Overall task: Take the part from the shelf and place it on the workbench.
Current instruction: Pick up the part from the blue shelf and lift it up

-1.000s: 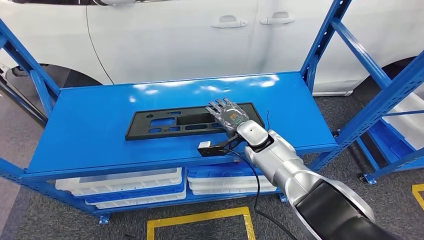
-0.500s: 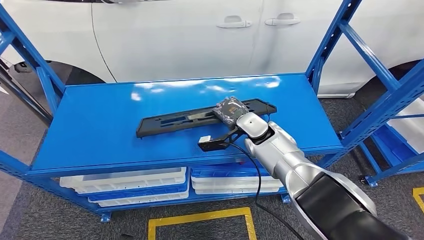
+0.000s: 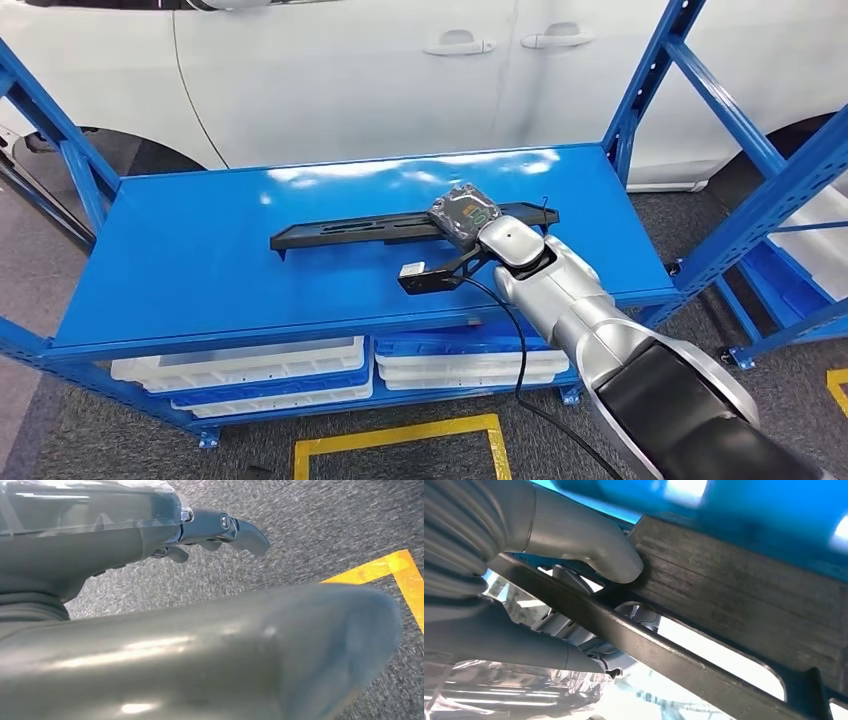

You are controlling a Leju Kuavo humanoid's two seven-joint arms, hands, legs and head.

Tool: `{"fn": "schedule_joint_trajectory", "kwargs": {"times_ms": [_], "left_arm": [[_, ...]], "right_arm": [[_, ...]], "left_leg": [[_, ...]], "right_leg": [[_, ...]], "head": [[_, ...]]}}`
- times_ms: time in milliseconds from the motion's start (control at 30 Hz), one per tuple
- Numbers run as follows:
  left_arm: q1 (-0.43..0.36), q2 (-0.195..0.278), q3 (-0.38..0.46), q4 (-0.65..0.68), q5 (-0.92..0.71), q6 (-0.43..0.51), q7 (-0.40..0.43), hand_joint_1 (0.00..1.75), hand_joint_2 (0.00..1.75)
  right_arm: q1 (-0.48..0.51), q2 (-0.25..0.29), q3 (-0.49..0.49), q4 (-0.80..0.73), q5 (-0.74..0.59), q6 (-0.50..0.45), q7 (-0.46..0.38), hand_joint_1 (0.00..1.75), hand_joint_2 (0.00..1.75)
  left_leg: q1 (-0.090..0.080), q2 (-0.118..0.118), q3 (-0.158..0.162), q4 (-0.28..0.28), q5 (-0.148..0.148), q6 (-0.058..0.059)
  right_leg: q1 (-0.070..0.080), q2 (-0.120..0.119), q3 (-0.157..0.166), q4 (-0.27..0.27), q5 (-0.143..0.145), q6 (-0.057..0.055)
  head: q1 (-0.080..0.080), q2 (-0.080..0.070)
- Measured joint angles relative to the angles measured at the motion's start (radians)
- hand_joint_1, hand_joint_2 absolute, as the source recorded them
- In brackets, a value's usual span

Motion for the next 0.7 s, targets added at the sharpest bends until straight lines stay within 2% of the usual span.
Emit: {"fn": "schedule_joint_trajectory", "kwargs": {"times_ms": [100,167,200,267,300,333,367,433,467,500,567,633,700], "left_arm": [[0.001,0.001,0.0,0.0,-0.002,-0.003,0.001,0.0,0.0],[-0.001,0.001,0.001,0.0,-0.001,-0.003,0.001,0.0,0.0],[-0.002,0.001,0.001,0.0,-0.001,-0.003,0.001,0.0,0.0],[-0.004,0.001,0.001,0.0,0.003,-0.001,0.0,0.0,0.0],[-0.004,0.001,0.001,0.0,0.004,0.001,-0.001,0.0,0.0],[-0.004,0.001,0.001,0.0,0.005,0.003,-0.002,0.0,0.0],[-0.004,0.001,0.002,0.0,0.006,0.005,-0.004,0.0,0.0],[-0.004,0.001,0.002,0.0,0.006,0.007,-0.01,0.0,0.0],[-0.004,0.0,0.002,0.001,0.005,0.007,-0.012,0.0,0.44],[-0.005,-0.001,0.002,0.001,0.005,0.008,-0.013,0.0,0.87],[-0.006,-0.002,0.003,0.001,0.005,0.007,-0.013,0.0,1.75],[-0.007,-0.002,0.002,0.001,0.004,0.008,-0.012,0.0,1.75],[-0.009,-0.001,0.002,0.001,0.005,0.011,-0.012,0.0,1.75]], "right_arm": [[-0.031,-0.005,-0.011,-0.017,-0.003,-0.002,-0.02,1.75,1.75],[-0.068,-0.007,-0.011,-0.033,0.001,0.001,-0.028,1.75,1.75],[-0.089,-0.007,-0.012,-0.043,0.004,0.004,-0.031,1.75,1.75],[-0.126,-0.007,-0.011,-0.062,0.01,0.013,-0.038,1.75,1.75],[-0.14,-0.007,-0.01,-0.073,0.012,0.018,-0.042,1.75,1.75],[-0.151,-0.007,-0.009,-0.085,0.012,0.025,-0.046,1.75,1.75],[-0.162,-0.007,-0.008,-0.101,0.007,0.033,-0.051,1.75,1.75],[-0.19,-0.01,-0.006,-0.144,-0.021,0.052,-0.069,1.75,1.75],[-0.207,-0.012,-0.006,-0.168,-0.042,0.063,-0.079,1.75,1.75],[-0.224,-0.014,-0.006,-0.192,-0.065,0.074,-0.089,1.75,1.75],[-0.246,-0.018,-0.006,-0.237,-0.124,0.101,-0.112,1.75,1.75],[-0.252,-0.027,-0.009,-0.291,-0.213,0.139,-0.143,1.75,1.75],[-0.251,-0.039,-0.022,-0.354,-0.351,0.196,-0.18,1.75,1.75]], "left_leg": [[-0.003,-0.003,0.001,-0.015,-0.001,0.018],[-0.001,-0.003,0.0,-0.019,0.004,0.029],[0.001,-0.002,0.0,-0.02,0.005,0.032],[0.0,-0.002,-0.001,-0.02,0.005,0.036],[0.0,-0.003,0.0,-0.02,0.005,0.036],[0.0,-0.003,0.001,-0.02,0.005,0.037],[0.0,-0.005,0.003,-0.02,0.004,0.037],[0.0,-0.007,0.005,-0.02,0.003,0.035],[-0.002,-0.007,0.004,-0.02,0.003,0.032],[-0.003,-0.007,0.002,-0.02,0.003,0.029],[-0.003,-0.006,-0.002,-0.022,0.006,0.019],[-0.003,-0.005,-0.003,-0.022,0.002,0.01],[-0.003,-0.003,-0.024,0.03,-0.034,0.002]], "right_leg": [[0.002,0.0,-0.009,0.006,-0.002,0.014],[-0.002,-0.001,-0.024,0.041,-0.028,0.023],[-0.004,0.0,-0.045,0.088,-0.056,0.028],[-0.007,-0.001,-0.106,0.225,-0.12,0.035],[-0.007,-0.001,-0.13,0.277,-0.135,0.037],[-0.008,-0.001,-0.14,0.298,-0.132,0.036],[-0.008,-0.001,-0.132,0.278,-0.11,0.034],[-0.005,0.0,-0.074,0.146,-0.036,0.022],[-0.001,0.0,-0.046,0.08,-0.008,0.014],[0.003,0.0,-0.027,0.031,0.008,0.008],[0.01,0.0,-0.019,0.004,0.009,0.001],[0.007,-0.001,-0.012,-0.01,0.013,-0.005],[0.001,-0.005,-0.003,-0.024,0.018,-0.014]], "head": [[0.0,0.0],[0.0,0.0],[0.0,0.0],[0.0,0.0],[0.0,0.0],[0.0,0.0],[0.0,0.0],[0.0,0.0],[0.0,0.0],[0.0,0.0],[0.0,0.0],[0.0,0.0],[0.0,0.0]]}}
